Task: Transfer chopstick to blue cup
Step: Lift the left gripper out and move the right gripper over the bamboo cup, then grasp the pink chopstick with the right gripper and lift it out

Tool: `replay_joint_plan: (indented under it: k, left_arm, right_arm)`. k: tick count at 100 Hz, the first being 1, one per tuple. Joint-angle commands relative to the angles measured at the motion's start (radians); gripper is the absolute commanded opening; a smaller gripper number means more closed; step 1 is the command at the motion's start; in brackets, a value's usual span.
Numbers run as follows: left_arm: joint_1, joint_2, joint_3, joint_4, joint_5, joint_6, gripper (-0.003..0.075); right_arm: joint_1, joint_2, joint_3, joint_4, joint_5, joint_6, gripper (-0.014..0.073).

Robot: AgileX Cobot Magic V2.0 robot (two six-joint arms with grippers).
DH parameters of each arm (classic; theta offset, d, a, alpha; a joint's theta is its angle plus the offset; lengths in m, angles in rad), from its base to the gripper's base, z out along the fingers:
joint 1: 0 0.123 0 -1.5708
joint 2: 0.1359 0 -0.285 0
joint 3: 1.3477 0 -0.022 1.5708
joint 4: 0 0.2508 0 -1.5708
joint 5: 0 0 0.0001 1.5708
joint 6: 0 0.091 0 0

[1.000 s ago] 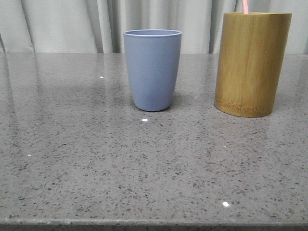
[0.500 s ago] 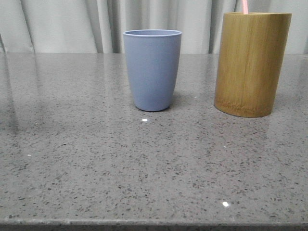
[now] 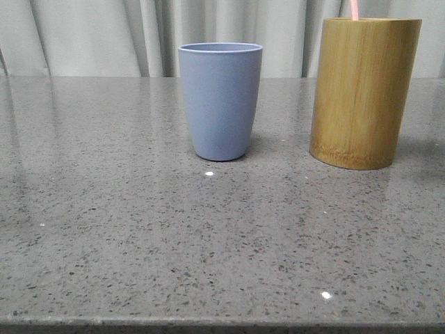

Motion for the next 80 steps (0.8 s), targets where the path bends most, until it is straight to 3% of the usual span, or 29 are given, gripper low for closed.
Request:
replay_joint_plan:
  k: [1,37,80]
  left_arm:
    - [0.005,-0.008,-0.024,0.010,-0.073,-0.014,0.0242]
    - [0.005,-0.008,-0.024,0.008,-0.073,-0.014,0.0242]
    - [0.005,-0.008,-0.024,0.006,-0.073,-0.014,0.0242]
  right_arm:
    - [0.013,0.042,-0.084,0.011,-0.068,-0.009,0.0330]
    - [0.023,0.214,-0.272,0.053,0.013,-0.007,0.0330]
    - [0.023,0.307,-0.292,0.053,-0.030,-0.004,0.0330]
